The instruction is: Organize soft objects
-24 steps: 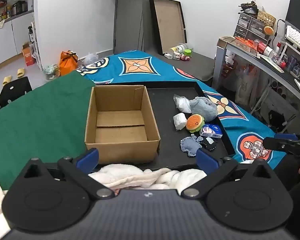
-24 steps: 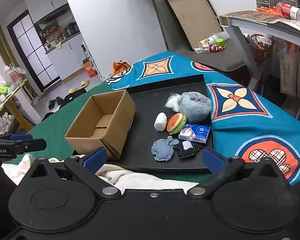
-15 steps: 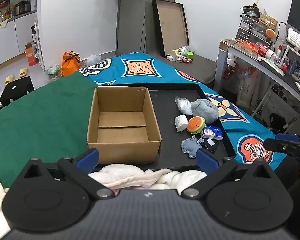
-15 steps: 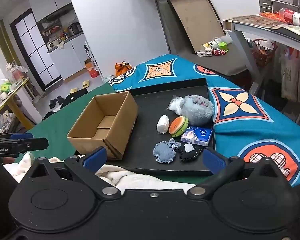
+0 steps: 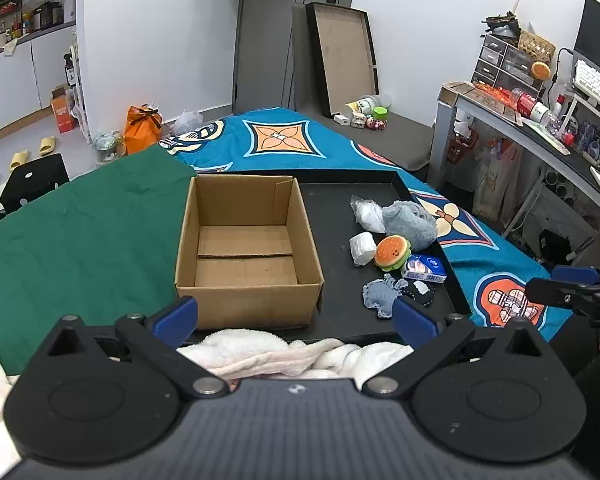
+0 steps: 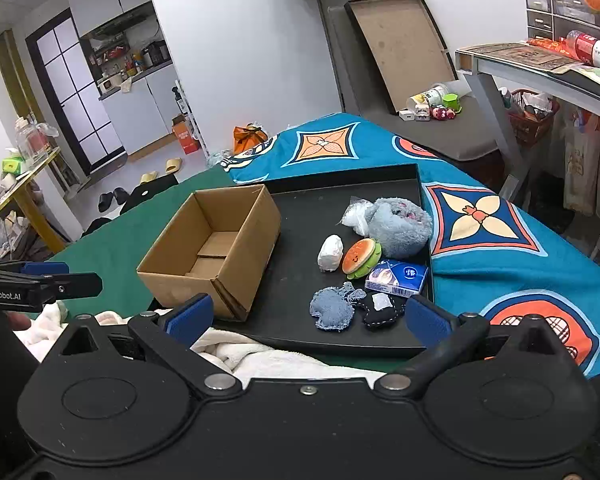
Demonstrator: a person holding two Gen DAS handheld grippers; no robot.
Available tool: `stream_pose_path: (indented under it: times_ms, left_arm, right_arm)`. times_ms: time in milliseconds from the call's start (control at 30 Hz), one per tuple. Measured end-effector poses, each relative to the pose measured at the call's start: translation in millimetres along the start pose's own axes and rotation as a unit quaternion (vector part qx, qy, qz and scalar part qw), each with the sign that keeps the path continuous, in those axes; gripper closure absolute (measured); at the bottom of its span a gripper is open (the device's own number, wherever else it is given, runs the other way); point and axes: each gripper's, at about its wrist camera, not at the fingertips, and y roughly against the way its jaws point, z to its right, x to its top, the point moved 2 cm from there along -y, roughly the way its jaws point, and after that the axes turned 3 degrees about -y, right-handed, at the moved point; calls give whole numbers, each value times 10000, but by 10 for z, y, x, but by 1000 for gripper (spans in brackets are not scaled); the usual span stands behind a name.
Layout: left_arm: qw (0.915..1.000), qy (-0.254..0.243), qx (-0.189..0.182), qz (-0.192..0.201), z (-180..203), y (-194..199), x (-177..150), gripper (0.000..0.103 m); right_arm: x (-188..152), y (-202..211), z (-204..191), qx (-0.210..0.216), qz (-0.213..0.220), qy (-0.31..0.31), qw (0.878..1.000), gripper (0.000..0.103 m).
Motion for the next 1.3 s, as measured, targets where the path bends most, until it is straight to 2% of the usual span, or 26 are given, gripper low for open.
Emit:
stream_pose_path:
  times_ms: [800,1300]
  left_arm:
    - [10000,9,38,52,-10,20,1,0]
    - [9995,-15,132,272,-8,115,39,0]
  right_arm:
    - [28,36,-30,-110,72,84,9999,0]
    - [54,108,-72,-203,227,178,9994,0]
